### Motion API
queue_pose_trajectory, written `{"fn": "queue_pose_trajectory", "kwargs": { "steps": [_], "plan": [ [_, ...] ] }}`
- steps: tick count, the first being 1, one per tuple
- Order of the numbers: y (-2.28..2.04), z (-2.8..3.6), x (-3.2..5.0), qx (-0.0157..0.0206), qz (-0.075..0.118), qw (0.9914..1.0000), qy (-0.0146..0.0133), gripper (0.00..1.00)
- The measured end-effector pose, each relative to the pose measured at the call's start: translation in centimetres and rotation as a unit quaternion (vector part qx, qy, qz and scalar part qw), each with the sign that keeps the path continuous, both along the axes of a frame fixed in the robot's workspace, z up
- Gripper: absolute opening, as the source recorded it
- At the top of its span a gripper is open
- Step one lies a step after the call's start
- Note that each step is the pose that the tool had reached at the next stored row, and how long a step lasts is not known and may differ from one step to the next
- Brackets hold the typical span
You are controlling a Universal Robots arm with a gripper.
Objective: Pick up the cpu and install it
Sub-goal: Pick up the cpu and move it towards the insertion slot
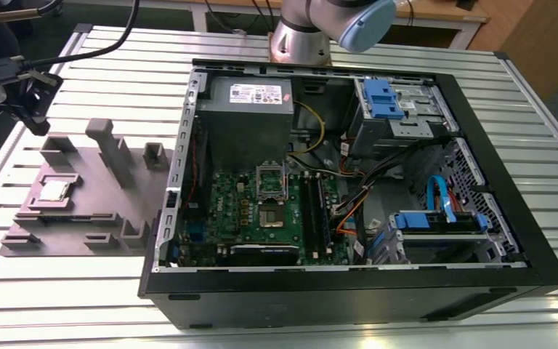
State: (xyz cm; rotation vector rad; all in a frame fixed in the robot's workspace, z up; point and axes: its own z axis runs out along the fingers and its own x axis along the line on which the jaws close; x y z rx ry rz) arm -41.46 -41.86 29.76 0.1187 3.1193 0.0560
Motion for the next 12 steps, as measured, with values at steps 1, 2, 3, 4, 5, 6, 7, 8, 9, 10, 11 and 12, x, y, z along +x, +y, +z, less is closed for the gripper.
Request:
{"fn": "queue_pose_trajectory", "kwargs": {
  "steps": [1,2,3,4,5,6,7,8,9,10,11,12],
  "plan": [
    [0.00,-0.19,-0.06,0.0000,0.000,1.00000,0.0000,0.10],
    [0.00,-0.37,-0.13,0.0000,0.000,1.00000,0.0000,0.10],
    [0.00,-0.55,-0.23,0.0000,0.000,1.00000,0.0000,0.10],
    [-0.01,-0.71,-0.34,0.0000,0.000,1.00000,0.0001,0.10],
    [-0.01,-0.88,-0.47,-0.0002,0.000,1.00000,0.0001,0.10],
    [0.00,-1.06,-0.55,-0.0002,0.000,1.00000,0.0000,0.10],
    [-0.02,-1.24,-0.62,-0.0003,0.000,1.00000,0.0000,0.10],
    [-0.05,-1.43,-0.69,-0.0004,0.000,1.00000,0.0002,0.10],
    [-0.08,-1.58,-0.75,-0.0006,0.000,1.00000,0.0003,0.10],
    [-0.14,-1.71,-0.79,-0.0009,0.000,1.00000,0.0006,0.10],
    [-0.25,-1.83,-0.82,-0.0012,0.000,1.00000,0.0010,0.10],
    [-0.38,-1.95,-0.84,-0.0014,0.000,1.00000,0.0013,0.10]
  ]
}}
